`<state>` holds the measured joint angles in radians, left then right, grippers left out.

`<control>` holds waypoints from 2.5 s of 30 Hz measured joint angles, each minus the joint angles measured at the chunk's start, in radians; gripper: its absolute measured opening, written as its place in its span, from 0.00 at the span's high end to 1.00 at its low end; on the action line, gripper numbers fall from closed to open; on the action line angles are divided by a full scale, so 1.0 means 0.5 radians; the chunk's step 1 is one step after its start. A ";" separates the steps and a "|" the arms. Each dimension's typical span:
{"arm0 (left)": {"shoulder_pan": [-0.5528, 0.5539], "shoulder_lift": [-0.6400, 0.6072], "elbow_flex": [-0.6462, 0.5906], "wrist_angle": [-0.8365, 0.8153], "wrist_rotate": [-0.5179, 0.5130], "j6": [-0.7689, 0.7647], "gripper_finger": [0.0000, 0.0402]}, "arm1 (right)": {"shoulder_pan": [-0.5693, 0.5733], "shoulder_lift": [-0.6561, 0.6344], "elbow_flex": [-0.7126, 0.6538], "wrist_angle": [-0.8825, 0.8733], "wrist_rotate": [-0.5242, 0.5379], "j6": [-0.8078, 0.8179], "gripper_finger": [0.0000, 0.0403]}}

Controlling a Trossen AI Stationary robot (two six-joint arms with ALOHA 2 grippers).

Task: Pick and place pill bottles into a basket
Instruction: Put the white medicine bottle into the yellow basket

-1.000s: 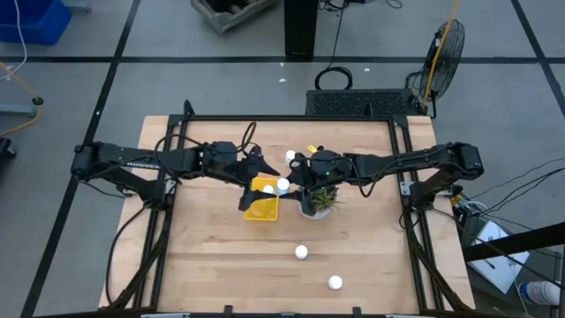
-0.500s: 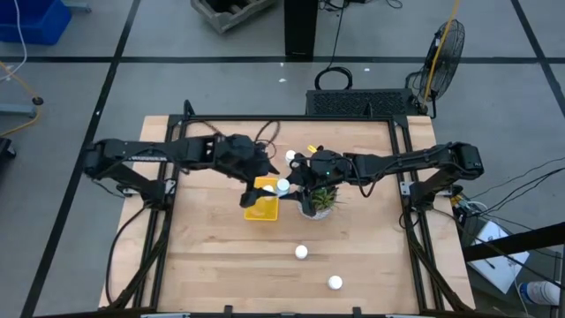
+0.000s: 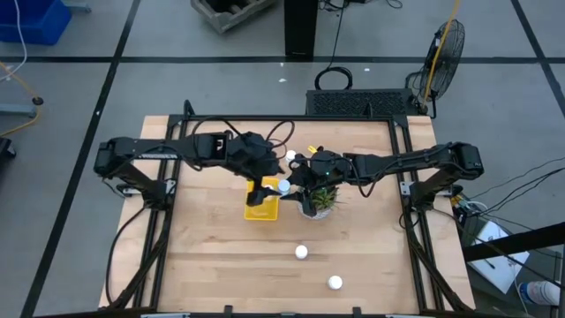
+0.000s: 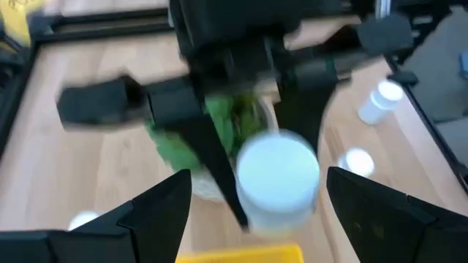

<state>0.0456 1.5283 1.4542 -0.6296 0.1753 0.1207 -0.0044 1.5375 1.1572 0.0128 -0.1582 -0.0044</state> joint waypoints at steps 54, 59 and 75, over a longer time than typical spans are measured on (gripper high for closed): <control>-0.080 0.091 -0.007 0.088 -0.055 -0.051 0.60 | 0.017 0.002 -0.051 0.056 0.013 -0.035 0.60; -0.079 0.091 -0.006 0.081 -0.057 -0.047 0.60 | 0.016 0.002 -0.051 0.055 0.013 -0.062 0.56; -0.079 0.090 -0.004 0.036 -0.096 -0.035 0.60 | 0.016 -0.023 -0.051 -0.048 0.002 -0.161 0.37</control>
<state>0.0059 1.5734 1.4521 -0.6117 0.1270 0.1031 0.0039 1.5262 1.1316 -0.0112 -0.1574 -0.0849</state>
